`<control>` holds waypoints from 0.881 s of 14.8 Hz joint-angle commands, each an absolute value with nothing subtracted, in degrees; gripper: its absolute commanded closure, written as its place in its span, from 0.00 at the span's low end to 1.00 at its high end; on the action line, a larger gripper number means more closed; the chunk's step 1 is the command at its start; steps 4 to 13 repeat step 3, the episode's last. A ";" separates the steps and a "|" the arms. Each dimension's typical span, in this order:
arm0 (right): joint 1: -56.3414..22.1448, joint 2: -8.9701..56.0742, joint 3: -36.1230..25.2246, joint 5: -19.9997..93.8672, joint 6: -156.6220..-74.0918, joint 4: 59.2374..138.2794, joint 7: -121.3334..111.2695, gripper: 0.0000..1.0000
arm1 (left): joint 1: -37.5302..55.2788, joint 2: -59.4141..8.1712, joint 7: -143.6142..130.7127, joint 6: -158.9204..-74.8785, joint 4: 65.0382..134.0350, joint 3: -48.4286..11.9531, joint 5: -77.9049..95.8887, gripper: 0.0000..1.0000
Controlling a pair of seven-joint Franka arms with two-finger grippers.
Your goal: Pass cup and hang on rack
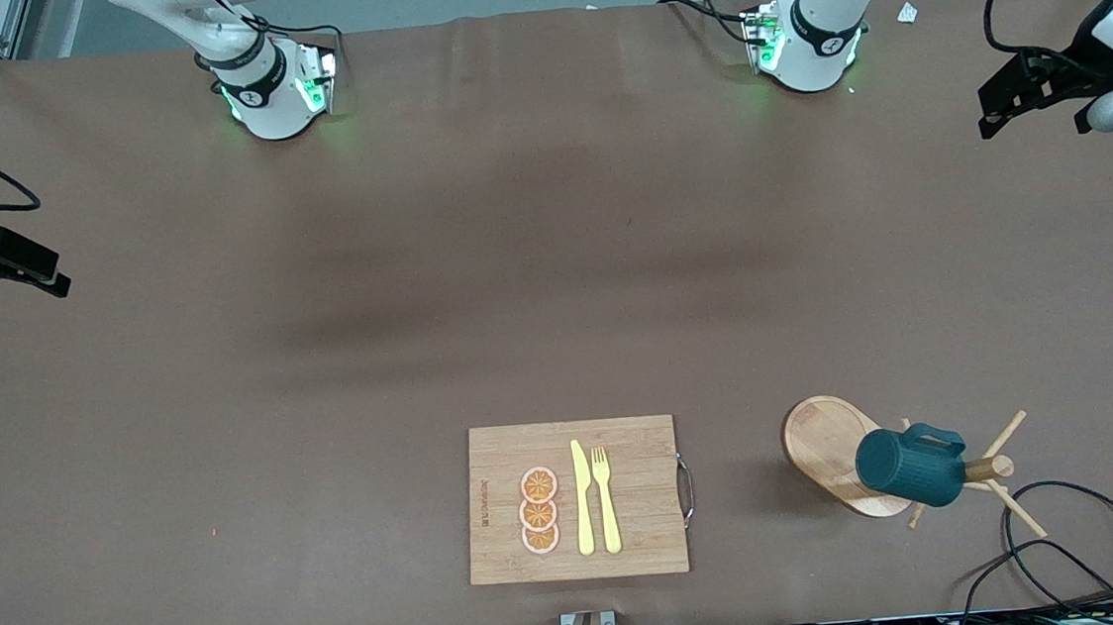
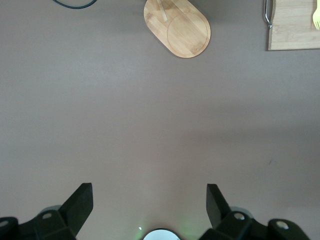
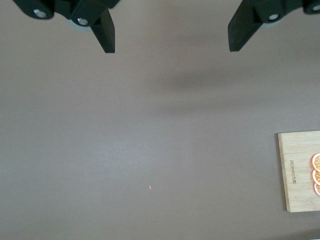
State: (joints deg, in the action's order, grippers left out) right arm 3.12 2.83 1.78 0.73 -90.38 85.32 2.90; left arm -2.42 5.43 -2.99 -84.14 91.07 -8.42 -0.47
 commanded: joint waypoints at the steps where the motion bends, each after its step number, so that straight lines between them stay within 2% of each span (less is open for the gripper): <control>1: 3.25 1.76 2.02 0.09 -91.14 87.10 3.60 0.00 | -2.55 5.71 -5.27 -84.99 91.58 -9.58 -0.62 0.00; 13: 3.34 1.76 2.02 0.18 -91.14 87.36 3.60 0.00 | -2.64 5.45 -4.92 -84.82 90.97 -9.58 -0.79 0.00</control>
